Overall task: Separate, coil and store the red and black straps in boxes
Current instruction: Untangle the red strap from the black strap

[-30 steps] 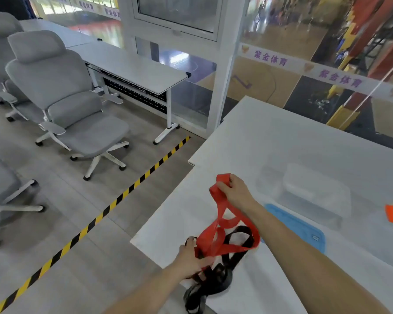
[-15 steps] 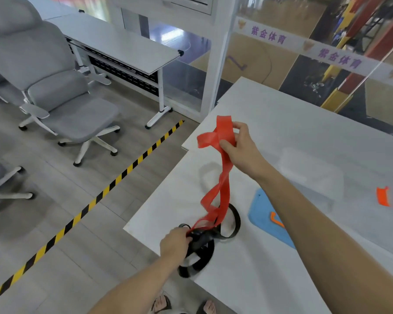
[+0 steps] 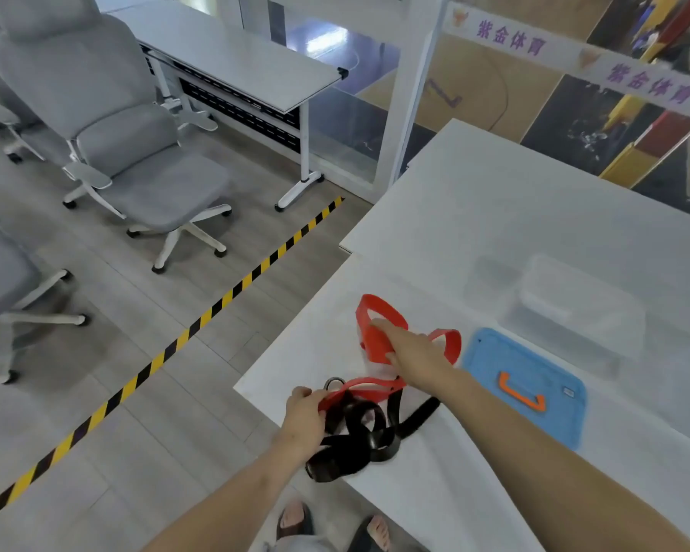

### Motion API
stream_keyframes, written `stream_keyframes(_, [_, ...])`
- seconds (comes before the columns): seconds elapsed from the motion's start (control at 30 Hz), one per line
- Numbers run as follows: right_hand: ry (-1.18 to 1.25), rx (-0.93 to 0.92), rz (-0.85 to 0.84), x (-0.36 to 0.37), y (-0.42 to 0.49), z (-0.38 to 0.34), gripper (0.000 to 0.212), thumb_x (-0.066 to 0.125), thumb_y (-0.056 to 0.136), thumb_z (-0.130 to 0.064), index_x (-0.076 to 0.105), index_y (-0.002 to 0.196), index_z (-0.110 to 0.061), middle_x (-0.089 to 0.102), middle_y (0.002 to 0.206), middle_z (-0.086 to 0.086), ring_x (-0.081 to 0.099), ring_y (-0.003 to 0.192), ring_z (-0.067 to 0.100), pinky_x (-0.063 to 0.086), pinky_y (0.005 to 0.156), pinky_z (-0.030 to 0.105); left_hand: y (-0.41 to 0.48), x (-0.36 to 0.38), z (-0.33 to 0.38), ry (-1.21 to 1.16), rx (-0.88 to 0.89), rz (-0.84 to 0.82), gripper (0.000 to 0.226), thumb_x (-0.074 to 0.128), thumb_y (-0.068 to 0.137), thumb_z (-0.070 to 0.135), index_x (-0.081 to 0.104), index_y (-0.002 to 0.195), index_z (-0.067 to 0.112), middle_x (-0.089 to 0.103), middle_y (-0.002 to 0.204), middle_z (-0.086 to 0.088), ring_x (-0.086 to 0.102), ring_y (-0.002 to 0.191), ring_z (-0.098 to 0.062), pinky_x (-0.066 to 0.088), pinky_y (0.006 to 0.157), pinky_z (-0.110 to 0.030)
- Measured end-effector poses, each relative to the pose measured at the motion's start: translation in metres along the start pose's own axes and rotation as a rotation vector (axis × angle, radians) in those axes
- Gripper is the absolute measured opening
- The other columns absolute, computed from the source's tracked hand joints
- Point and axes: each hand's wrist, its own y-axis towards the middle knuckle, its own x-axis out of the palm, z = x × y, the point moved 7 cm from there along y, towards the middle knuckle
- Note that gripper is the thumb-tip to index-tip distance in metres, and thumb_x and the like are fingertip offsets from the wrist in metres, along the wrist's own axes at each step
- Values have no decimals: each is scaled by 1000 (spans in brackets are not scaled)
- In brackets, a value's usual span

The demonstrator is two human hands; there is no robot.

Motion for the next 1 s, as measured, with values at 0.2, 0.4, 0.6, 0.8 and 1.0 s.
stream_keyframes(0.2, [-103,-54,-19,50,16,-4,49,51,97,-10,52,140,-32,67,132,0,66,117,30,48,96,47,10,-9,-18,-41,-197,67,33,48,101,15,67,126,22,60,120,-16,62,109,-38,54,97,-41])
stream_keyframes(0.4, [-153,-135,-70,75,31,-15,51,67,97,-34,52,146,-29,61,143,-1,56,132,24,34,113,47,23,-34,-16,-288,-214,158,19,54,102,8,71,110,11,71,100,-3,66,98,-27,47,80,-30])
stream_keyframes(0.6, [-125,-69,5,65,36,-10,49,66,97,-42,51,143,-34,62,141,-5,59,127,24,35,106,46,28,-57,19,-410,-17,165,30,50,102,0,70,99,23,70,99,0,63,92,-17,49,79,-21])
stream_keyframes(0.8, [68,-5,164,34,22,2,38,66,95,-43,61,131,-34,70,122,-9,65,114,20,43,97,46,38,-90,61,-393,169,184,27,56,103,4,71,114,23,67,117,6,59,109,-12,43,96,-21])
stream_keyframes(1.0, [202,45,324,-6,5,6,31,66,98,-40,68,128,-31,71,121,-4,65,111,21,46,98,48,45,-113,110,-447,282,162,29,63,98,-1,68,112,24,69,109,13,61,108,2,45,95,-18])
